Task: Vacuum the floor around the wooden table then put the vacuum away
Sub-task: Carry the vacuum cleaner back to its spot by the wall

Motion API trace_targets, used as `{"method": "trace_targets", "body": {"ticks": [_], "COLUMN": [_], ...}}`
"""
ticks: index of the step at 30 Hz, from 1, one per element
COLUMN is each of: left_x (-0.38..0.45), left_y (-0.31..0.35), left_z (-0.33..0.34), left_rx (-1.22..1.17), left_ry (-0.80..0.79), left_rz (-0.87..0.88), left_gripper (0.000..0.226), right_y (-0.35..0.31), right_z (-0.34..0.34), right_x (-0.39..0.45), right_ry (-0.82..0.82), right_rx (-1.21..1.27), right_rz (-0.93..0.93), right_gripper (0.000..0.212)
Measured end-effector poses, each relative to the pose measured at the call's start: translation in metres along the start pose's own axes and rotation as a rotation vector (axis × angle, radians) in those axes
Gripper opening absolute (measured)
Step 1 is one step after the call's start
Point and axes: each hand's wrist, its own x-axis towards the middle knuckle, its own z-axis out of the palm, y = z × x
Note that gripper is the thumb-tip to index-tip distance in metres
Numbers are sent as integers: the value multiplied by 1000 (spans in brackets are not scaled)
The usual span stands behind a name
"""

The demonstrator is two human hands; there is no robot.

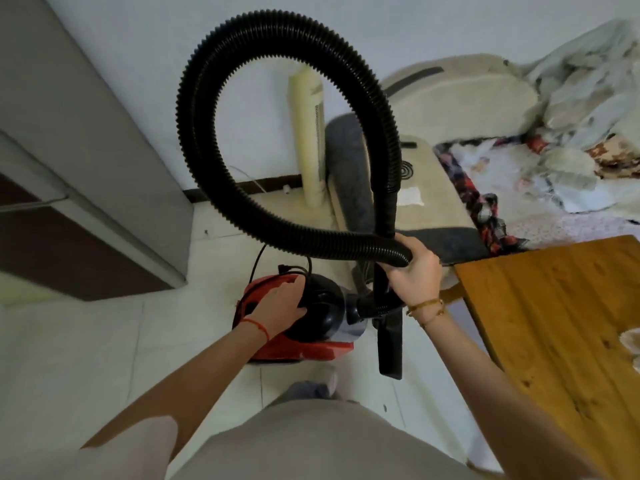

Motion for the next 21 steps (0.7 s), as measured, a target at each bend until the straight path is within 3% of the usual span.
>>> {"method": "trace_targets", "body": {"ticks": [11, 21], "left_x": [-151, -319], "left_y": [-94, -220], "left_z": [8, 19], "left_rx": [-201, -311], "left_ry": [186, 343], "left_rz": [-499, -874], "left_gripper": [46, 53], "right_y": [-118, -265], "right_z": [118, 285], "right_x": [-25, -136], "right_ry": [-440, -770], "right_rx": [76, 120], "right_rz": [-333, -556], "right_gripper": [37, 37]}}
